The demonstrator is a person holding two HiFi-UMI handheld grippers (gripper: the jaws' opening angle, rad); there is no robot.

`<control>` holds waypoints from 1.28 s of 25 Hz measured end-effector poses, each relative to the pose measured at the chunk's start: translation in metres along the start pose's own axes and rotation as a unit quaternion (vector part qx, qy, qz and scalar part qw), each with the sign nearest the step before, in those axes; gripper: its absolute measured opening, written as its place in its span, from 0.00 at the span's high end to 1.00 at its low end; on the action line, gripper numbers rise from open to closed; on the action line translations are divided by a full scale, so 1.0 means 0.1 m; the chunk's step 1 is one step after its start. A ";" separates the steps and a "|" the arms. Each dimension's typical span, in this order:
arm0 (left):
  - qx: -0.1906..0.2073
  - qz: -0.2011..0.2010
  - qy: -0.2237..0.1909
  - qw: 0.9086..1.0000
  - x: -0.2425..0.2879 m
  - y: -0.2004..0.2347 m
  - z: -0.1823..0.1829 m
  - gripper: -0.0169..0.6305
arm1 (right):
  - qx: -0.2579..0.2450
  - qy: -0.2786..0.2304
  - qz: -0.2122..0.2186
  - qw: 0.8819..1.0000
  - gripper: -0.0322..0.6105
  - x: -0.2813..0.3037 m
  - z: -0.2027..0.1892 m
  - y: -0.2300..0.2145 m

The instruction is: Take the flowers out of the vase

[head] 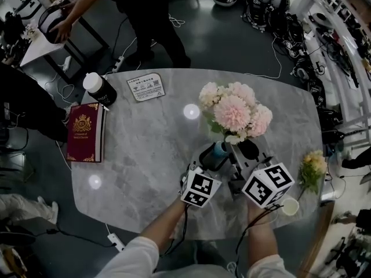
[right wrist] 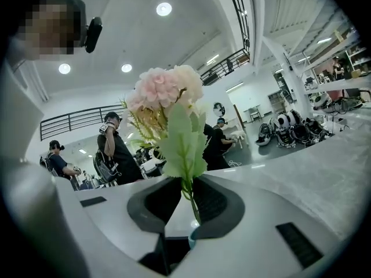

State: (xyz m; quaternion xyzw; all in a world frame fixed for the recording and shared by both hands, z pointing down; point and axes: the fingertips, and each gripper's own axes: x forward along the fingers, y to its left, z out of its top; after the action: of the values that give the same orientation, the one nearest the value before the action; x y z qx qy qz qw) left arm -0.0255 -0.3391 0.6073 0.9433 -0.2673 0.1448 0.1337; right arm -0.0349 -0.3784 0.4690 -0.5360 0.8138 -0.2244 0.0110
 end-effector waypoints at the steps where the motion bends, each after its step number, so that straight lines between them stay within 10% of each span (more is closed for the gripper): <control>1: 0.000 0.001 -0.002 1.000 -0.01 0.00 0.01 0.57 | 0.001 -0.006 -0.001 1.000 0.86 -0.02 0.04 0.00; 32: -0.032 0.048 0.008 0.998 -0.62 0.01 0.38 0.57 | 0.028 -0.114 0.018 0.993 0.86 -0.47 1.03 0.33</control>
State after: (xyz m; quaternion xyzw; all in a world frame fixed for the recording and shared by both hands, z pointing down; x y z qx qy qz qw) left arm -0.0687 -0.3237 0.5517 0.9233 -0.3160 0.1503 0.1584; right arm -0.0168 -0.3627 0.3530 -0.5429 0.8101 -0.1842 0.1229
